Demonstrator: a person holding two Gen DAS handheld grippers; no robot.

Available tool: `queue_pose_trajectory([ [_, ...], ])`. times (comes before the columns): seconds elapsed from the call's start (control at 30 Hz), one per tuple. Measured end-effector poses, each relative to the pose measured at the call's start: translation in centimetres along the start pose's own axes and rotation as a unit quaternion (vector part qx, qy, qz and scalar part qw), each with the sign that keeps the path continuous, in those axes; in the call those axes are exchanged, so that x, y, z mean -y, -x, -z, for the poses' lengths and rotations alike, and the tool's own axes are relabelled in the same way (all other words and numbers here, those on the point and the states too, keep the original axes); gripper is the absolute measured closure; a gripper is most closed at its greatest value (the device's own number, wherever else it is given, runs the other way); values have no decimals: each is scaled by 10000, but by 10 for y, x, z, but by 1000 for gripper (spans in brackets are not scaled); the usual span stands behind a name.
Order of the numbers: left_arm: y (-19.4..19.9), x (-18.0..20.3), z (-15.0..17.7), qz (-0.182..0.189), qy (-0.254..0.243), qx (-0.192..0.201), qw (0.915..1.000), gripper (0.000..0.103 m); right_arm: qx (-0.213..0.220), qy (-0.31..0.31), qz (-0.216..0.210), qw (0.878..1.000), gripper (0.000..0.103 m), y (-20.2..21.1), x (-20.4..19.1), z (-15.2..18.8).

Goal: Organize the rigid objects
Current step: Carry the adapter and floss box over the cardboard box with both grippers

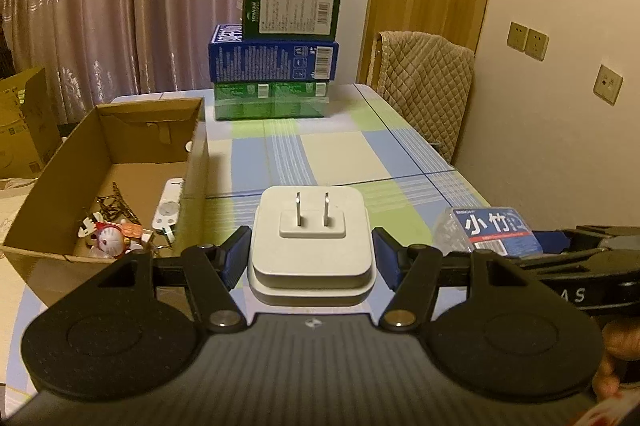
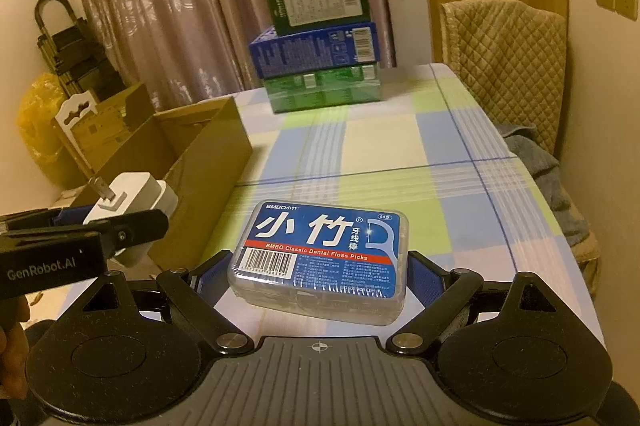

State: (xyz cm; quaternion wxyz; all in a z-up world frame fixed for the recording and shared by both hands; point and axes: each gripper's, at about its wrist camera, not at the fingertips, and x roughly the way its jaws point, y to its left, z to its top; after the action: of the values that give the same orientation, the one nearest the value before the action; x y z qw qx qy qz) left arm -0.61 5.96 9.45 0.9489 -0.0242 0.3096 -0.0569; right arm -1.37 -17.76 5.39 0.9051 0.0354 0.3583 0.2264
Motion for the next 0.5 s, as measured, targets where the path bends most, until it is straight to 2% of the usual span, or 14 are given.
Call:
queue_pose_trajectory([
  [0.3,18,-22,-2,-128,43,52,9999,43,-51,231,-244,9994,16,-4,-26,-3],
  [0.5,35,-59,-2,-434,145,84,9989,43,-101,487,-540,9973,16,-17,-57,-9],
])
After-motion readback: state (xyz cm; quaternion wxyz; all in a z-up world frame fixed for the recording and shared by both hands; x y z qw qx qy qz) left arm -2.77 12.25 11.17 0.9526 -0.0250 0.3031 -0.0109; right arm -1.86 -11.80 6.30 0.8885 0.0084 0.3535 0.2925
